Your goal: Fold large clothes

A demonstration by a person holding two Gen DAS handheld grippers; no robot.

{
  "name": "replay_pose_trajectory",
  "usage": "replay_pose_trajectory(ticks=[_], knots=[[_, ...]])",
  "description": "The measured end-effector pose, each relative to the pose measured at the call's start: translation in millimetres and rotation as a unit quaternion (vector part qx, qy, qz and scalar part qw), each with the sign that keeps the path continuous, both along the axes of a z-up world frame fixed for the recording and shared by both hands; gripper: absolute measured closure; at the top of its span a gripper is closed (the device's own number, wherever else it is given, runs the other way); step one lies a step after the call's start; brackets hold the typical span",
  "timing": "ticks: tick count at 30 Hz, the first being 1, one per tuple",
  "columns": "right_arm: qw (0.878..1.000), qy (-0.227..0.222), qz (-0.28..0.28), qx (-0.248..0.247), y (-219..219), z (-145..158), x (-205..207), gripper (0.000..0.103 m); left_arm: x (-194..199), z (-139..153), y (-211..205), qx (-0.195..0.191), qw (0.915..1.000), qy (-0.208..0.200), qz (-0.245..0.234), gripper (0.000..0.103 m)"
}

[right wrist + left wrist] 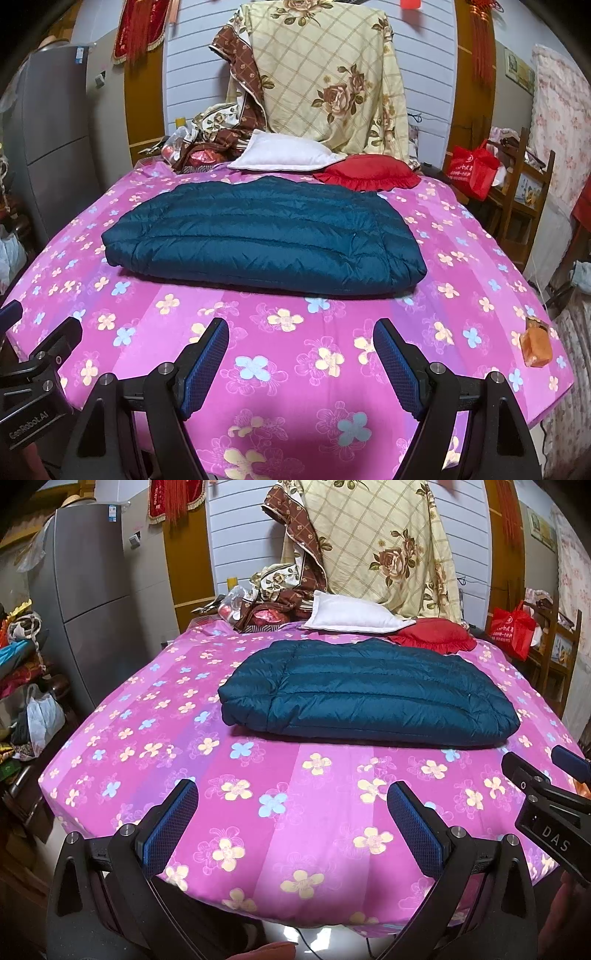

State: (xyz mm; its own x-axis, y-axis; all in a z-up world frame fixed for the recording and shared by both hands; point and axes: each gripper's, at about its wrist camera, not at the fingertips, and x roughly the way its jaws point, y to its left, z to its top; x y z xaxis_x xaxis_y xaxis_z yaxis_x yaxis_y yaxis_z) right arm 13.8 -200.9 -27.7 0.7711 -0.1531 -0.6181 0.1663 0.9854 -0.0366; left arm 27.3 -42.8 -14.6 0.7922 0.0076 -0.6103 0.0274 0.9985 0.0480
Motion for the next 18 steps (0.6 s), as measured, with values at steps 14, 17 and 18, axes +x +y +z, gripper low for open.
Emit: replay_pose_trajectory(ticks=[14, 17, 18], knots=[[1.000, 0.006, -0.001, 0.000, -0.2, -3.6, 3.0, 0.025, 4.8, -7.3, 0.7, -0.006, 0.9999, 0.013, -0.004, 0.001], [1.000, 0.006, 0.000, -0.001, -0.6, -4.5, 3.5, 0.025, 5.5, -8.8, 0.8, -0.007, 0.9998, 0.017, -0.005, 0.001], [1.000, 0.006, 0.000, -0.001, -0.5, -4.4, 3.6, 0.025, 6.6, -8.6, 0.8, -0.007, 0.9998, 0.018, -0.004, 0.001]])
